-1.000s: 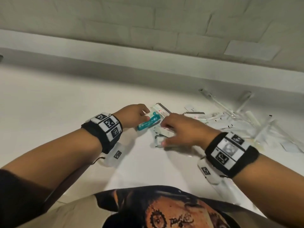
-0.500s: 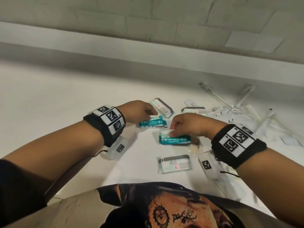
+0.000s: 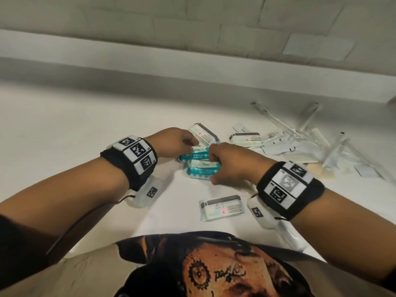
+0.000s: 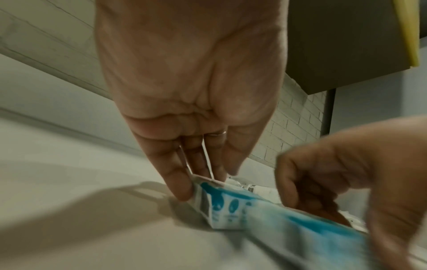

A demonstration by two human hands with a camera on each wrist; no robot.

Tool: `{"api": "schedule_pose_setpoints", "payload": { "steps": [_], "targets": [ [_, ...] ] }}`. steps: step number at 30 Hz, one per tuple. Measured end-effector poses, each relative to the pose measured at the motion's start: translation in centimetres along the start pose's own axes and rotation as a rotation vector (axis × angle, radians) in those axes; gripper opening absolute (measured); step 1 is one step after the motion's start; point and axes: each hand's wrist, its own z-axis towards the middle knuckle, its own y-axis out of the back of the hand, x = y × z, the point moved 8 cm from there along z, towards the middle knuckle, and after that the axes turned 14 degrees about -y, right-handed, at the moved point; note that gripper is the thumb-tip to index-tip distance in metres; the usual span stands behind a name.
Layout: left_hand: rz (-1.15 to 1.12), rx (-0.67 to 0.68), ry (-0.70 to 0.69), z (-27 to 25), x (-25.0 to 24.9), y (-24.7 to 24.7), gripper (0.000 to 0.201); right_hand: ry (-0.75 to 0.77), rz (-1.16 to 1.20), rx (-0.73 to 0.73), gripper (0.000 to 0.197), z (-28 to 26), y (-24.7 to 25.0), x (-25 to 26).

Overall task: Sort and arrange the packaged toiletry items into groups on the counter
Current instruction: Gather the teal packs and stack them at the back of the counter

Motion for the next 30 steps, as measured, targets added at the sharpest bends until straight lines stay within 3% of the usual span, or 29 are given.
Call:
{"api": "schedule_pose_setpoints", "payload": {
  "steps": [4,8,11,16,18,24,30],
  "targets": [
    [-0.009,0.087,-0.025,-0.6,-0.7,-0.5,0.064,0.007,0.092,-0.036,0.037,0.4,1.8,0.2],
    [0.263,0.248,-0.054,-1.7,-1.2,-1.9,0.104,0.002,0.015,-0.137,0.015,1.2,3.7,-0.6],
    [0.386,0.204,-0.065,-1.5,-1.6,-2.4,0.099,-0.039,0.014,-0.210,0.017,3.3,4.8,-0.3],
    [0.399,0.165,-0.032,-1.8,-0.8,-1.4,0.100,-0.085,-0.039,-0.217,0.033,6.6,4.1,1.1],
    [0.385,0.146,-0.013,-2.1,-0.3,-0.9,0.101,-0.091,-0.062,-0.227,0.031,7.2,3.8,1.3],
    [0.232,0.110,0.003,-2.9,0.6,-0.4,0.103,-0.049,0.107,-0.015,0.028,8.0,4.5,1.1],
    [0.263,0.109,0.004,-2.7,0.2,-0.5,0.102,-0.091,0.217,-0.073,0.025,9.1,4.5,-0.2]
  ]
}}
